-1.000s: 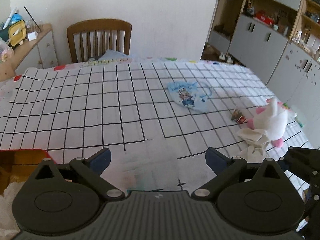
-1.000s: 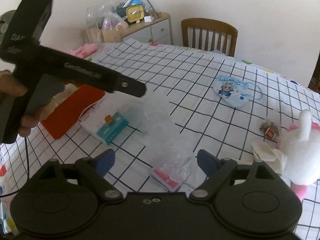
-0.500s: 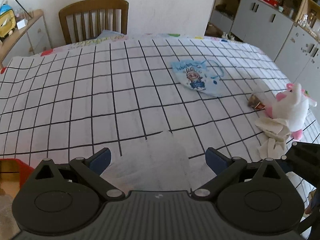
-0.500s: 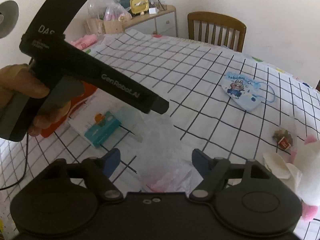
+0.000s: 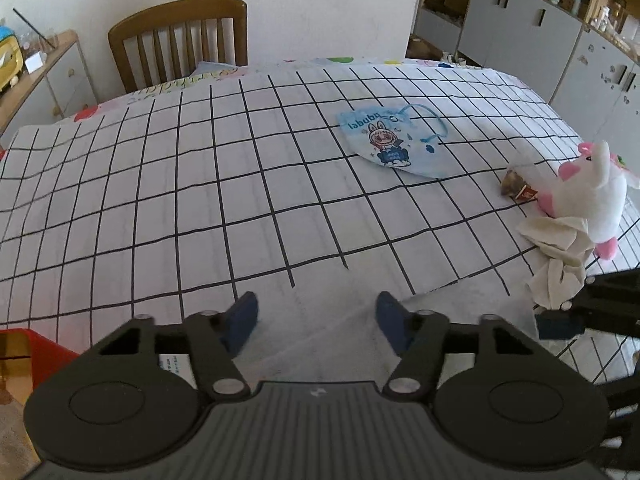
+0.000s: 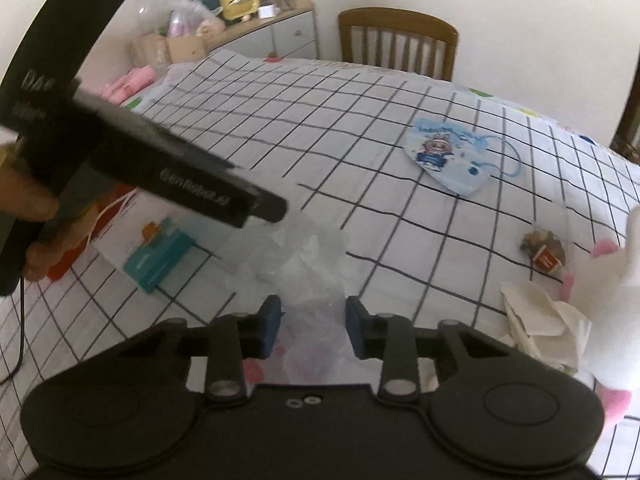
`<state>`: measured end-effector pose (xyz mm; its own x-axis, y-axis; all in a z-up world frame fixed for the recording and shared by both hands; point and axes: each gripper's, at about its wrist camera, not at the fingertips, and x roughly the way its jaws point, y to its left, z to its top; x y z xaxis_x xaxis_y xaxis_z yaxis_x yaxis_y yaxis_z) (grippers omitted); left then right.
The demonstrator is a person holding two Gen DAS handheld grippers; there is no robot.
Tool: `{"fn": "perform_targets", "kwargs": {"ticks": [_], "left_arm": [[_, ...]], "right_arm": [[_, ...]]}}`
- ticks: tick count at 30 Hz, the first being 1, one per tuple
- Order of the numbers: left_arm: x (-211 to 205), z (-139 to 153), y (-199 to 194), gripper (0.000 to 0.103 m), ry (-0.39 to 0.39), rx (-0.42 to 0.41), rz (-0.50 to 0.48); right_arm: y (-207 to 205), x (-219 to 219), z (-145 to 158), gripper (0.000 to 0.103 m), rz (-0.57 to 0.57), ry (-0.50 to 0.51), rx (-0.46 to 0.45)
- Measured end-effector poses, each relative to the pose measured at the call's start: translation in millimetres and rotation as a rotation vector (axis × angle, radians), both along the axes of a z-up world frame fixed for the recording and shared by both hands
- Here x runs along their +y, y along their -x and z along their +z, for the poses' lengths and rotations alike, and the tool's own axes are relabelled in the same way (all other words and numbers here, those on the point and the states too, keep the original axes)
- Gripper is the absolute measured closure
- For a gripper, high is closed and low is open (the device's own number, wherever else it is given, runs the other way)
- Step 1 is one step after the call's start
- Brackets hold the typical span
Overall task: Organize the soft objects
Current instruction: 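Close the left gripper on the white sheet while the right gripper grasps the plastic bag, then carry the white sheet and plastic bag over the tin box with both tools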
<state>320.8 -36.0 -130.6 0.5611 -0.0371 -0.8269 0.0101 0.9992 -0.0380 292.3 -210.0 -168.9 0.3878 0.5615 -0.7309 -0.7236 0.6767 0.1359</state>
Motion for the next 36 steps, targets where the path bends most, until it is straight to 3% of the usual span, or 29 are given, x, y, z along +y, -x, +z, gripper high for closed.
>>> {"fn": "perform_targets", "kwargs": {"ticks": [2, 4, 6, 10, 23, 36], "left_arm": [[-0.3, 0.6, 1.2, 0.053, -0.008, -0.005, -0.007], [0.5, 0.8, 1.7, 0.070, -0.004, -0.003, -0.005], [0.6, 1.5, 3.3, 0.072, -0.002, -0.010, -0.003], [-0.3, 4.3, 7.1, 0.089, -0.009, -0.027, -0.014], [1.7, 35.7, 28.4, 0.093, 0.001, -0.097, 0.046], [26.0, 77.3, 74.5, 0.093, 0.070, -0.175, 0.088]], "right_arm": [[-2.2, -2.9, -0.1, 0.079, -0.017, -0.005, 0.004], [-3.6, -6.4, 0.6, 0.084, -0.037, -0.013, 0.002], [-5.4, -11.0, 2.0, 0.092, -0.066, -0.023, 0.000], [-9.9, -22.2, 5.9, 0.096, -0.117, -0.056, 0.010], [-0.2, -46.1, 41.1, 0.097, -0.160, -0.174, 0.036], [28.4, -33.4, 81.8, 0.097, -0.132, -0.226, 0.009]]}}
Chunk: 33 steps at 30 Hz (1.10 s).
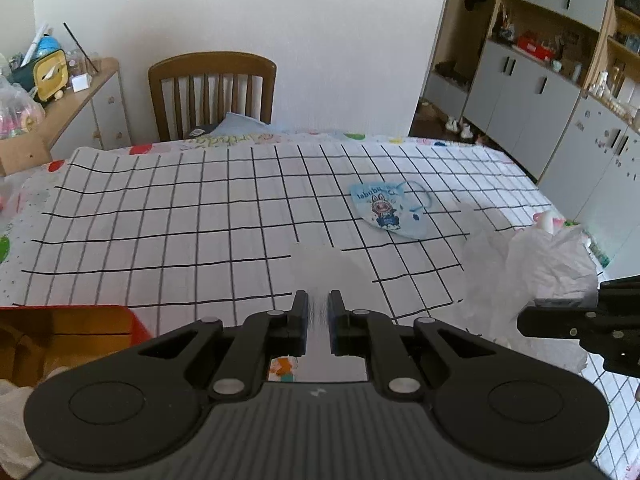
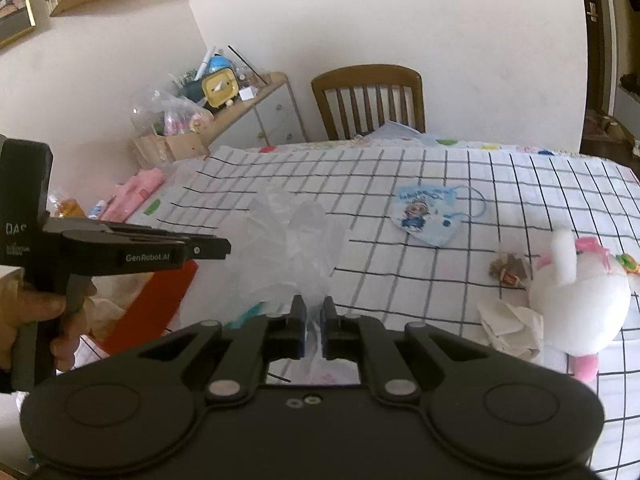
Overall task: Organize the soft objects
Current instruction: 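Carry the white sheet and plastic bag over the tin box with both tools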
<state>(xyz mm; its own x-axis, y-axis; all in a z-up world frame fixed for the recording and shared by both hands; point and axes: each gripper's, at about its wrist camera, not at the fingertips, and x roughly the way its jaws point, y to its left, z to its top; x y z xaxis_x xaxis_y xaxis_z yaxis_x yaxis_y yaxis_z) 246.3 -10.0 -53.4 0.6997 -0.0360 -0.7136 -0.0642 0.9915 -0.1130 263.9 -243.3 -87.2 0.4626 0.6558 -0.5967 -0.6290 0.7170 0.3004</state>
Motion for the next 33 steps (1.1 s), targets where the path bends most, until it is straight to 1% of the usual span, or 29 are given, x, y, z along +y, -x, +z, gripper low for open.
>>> {"fn": "perform_targets", "kwargs": {"ticks": [6, 14, 23, 26, 33], "left_arm": [[26.2, 19.1, 23.5, 0.093, 0.027, -0.022, 0.031], [72.4, 39.4, 53.8, 0.093, 0.029, -0.048, 0.072], [127.1, 51.5, 81.7, 0.093, 0.022, -0.067, 0.122], [142.5, 54.7, 90.1, 0.093, 0.004, -0.076, 0.136], [177.6, 54.8, 106.7, 0.093, -0.008, -0.078, 0.182]], "right_arm": [[14.2, 19.2, 14.9, 0.097, 0.000, -0.014, 0.002], [35.8, 69.6, 26.0, 0.097, 0.026, -0.018, 0.000], [56.0, 131.5, 35.6, 0.097, 0.072, -0.024, -0.010], [61.0, 149.7, 37.6, 0.097, 0.081, -0.022, -0.010], [67.7, 187.4, 36.9, 0.097, 0.094, 0.000, 0.008]]}}
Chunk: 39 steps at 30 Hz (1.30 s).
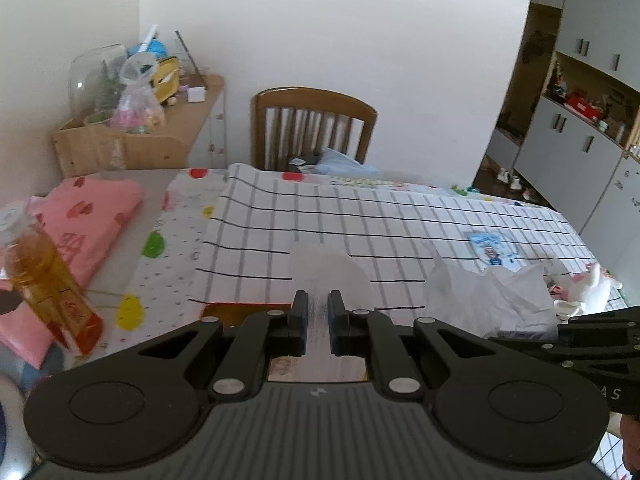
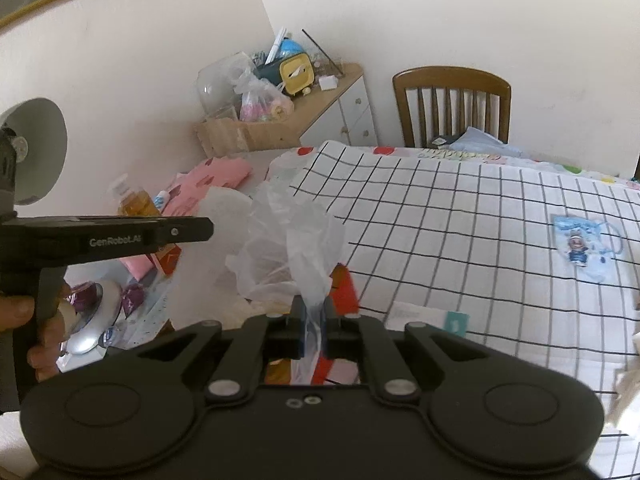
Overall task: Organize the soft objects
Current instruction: 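Carry the white sheet and plastic bag over the tin box with both tools, then open both grippers to release the sheet and bag into the tin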
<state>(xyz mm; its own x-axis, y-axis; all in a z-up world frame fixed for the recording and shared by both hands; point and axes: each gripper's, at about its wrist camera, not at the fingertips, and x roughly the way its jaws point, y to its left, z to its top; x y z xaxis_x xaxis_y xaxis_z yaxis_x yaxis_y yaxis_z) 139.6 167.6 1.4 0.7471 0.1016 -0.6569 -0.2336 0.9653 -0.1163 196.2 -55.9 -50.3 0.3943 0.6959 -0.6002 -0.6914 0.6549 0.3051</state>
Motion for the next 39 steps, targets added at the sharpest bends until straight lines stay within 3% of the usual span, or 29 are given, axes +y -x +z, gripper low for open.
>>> {"fn": "perform_targets", "kwargs": {"ticks": [14, 23, 39], "left_arm": [[47.5, -11.5, -7.7, 0.093, 0.024, -0.006, 0.082], [52.3, -49.0, -19.2, 0.093, 0.041, 0.091, 0.062], [56.7, -88.1, -27.8, 0.093, 0.064, 0.206, 0.034]], "right_arm": [[-1.8, 72.7, -31.3, 0.096, 0.002, 0.147, 0.004], [-3.8, 97.5, -53.4, 0.096, 0.024, 0.241, 0.004], [-7.3, 113.7, -69.7, 0.079, 0.074, 0.295, -0.009]]}}
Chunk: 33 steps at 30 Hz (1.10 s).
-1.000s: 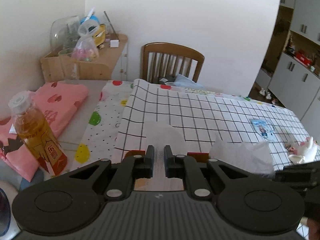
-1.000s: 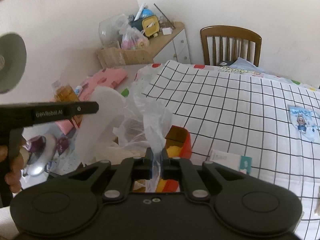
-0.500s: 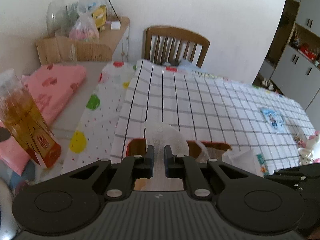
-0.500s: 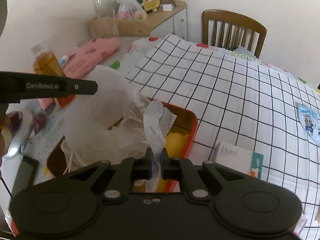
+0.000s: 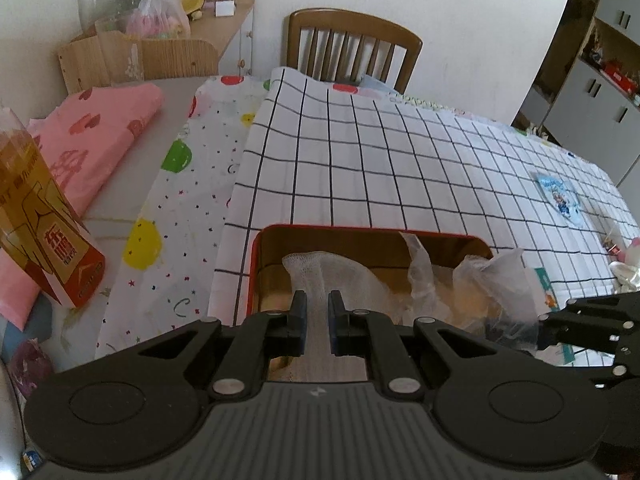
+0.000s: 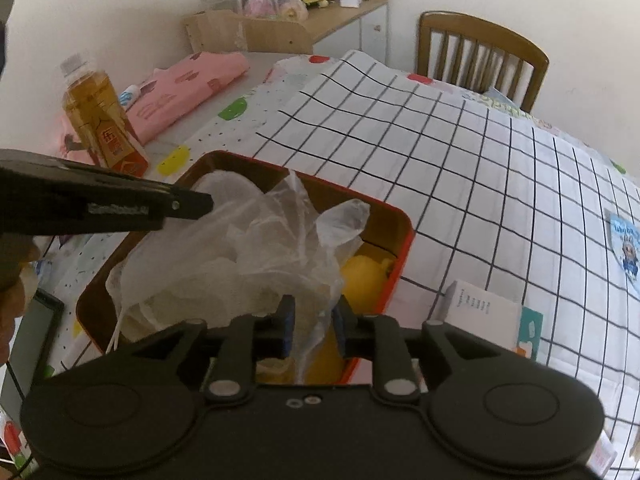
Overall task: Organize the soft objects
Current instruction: 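Open both grippers to release the sheet and bag into the tin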
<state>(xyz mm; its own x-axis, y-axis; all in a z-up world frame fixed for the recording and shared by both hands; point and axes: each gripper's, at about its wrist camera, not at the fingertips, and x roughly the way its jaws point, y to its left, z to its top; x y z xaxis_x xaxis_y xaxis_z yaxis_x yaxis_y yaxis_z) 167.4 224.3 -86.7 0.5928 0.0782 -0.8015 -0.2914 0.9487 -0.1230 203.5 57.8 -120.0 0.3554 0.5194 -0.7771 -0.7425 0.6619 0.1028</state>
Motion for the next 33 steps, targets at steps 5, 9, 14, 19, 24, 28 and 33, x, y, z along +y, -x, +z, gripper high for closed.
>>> {"fn": "perform_targets", "kwargs": {"ticks": [5, 9, 14, 19, 24, 28, 33], "left_arm": [[1.9, -6.0, -1.3, 0.092, 0.005, 0.023, 0.002], [1.8, -8.2, -1.8, 0.092, 0.007, 0.028, -0.003], [0.7, -7.3, -1.1, 0.088, 0.011, 0.027, -0.011], [0.2, -3.2, 2.2, 0.054, 0.004, 0.013, -0.009], [-2.3, 3.8, 8.0, 0.044, 0.000, -0.012, -0.014], [-6.3, 11.5, 13.1, 0.040, -0.006, -0.027, -0.019], [-13.3, 21.6, 19.6, 0.035, -0.021, -0.040, -0.024]], "right_arm": [[1.1, -1.5, 0.1, 0.069, 0.022, -0.014, -0.002], [3.3, -3.6, 0.7, 0.062, 0.037, -0.030, -0.004], [5.9, -6.8, 4.3, 0.051, 0.048, -0.050, -0.014], [6.6, -10.5, 9.4, 0.045, 0.052, -0.079, -0.018], [8.6, -16.9, 14.1, 0.041, 0.049, -0.104, -0.022], [9.6, -24.9, 21.9, 0.038, 0.043, -0.136, -0.026], [13.9, -36.1, 33.0, 0.030, 0.042, -0.177, -0.036]]}}
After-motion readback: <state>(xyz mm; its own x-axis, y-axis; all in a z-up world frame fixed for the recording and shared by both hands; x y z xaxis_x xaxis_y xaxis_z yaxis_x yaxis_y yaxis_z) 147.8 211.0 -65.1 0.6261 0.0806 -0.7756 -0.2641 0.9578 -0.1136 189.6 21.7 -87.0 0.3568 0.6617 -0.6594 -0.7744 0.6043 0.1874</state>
